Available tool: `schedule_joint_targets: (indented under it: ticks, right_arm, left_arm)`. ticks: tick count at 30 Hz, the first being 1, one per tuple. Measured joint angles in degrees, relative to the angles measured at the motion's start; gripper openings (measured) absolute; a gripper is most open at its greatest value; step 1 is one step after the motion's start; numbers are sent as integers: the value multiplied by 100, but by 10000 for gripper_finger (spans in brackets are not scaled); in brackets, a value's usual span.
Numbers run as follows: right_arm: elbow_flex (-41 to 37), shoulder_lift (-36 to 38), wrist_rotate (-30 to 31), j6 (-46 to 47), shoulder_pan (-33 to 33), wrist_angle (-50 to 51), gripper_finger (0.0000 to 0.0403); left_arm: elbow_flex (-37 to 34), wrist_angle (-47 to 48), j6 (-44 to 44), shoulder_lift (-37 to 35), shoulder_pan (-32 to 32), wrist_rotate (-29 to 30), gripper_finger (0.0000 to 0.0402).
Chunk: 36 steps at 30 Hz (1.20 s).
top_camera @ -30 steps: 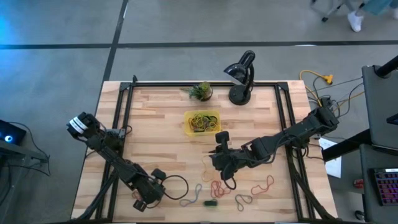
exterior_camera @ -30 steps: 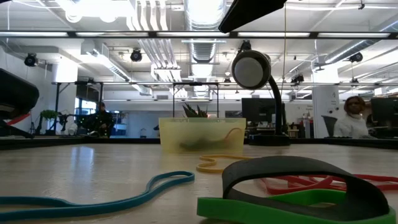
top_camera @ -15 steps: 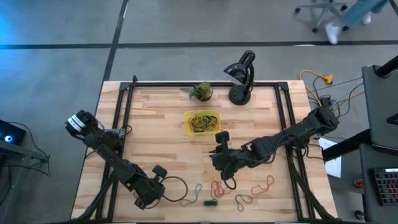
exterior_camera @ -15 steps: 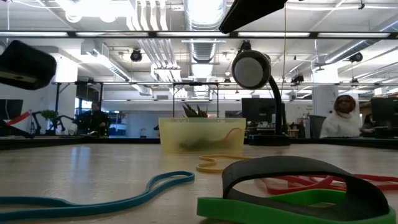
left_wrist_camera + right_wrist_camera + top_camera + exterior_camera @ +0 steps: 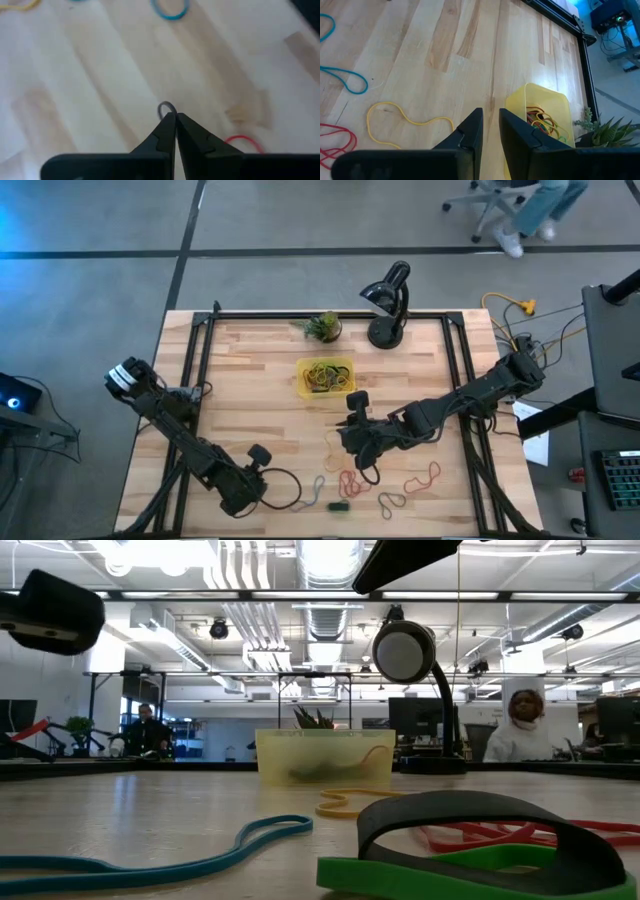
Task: Pick and place rubber bands into bin
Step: Put the purple rubber band in the yellow bin
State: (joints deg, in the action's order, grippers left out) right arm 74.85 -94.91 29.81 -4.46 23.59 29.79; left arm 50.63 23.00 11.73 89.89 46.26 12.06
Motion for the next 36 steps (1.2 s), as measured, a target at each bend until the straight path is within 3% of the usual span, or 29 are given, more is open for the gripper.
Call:
schedule_joint_targets:
  ticks: [14,31,36]
  right_arm:
    - [-2,0,1,-1,0,-3,56]
    - [-2,0,1,1,0,-8,57]
    - [-2,0,1,6,1,-9,57]
  left_arm:
    - [-228,-382,291,9,-7,-576,0]
    - [-493,-689,442,11,-116,-761,1]
    - [-494,-811,446,11,-116,-903,35]
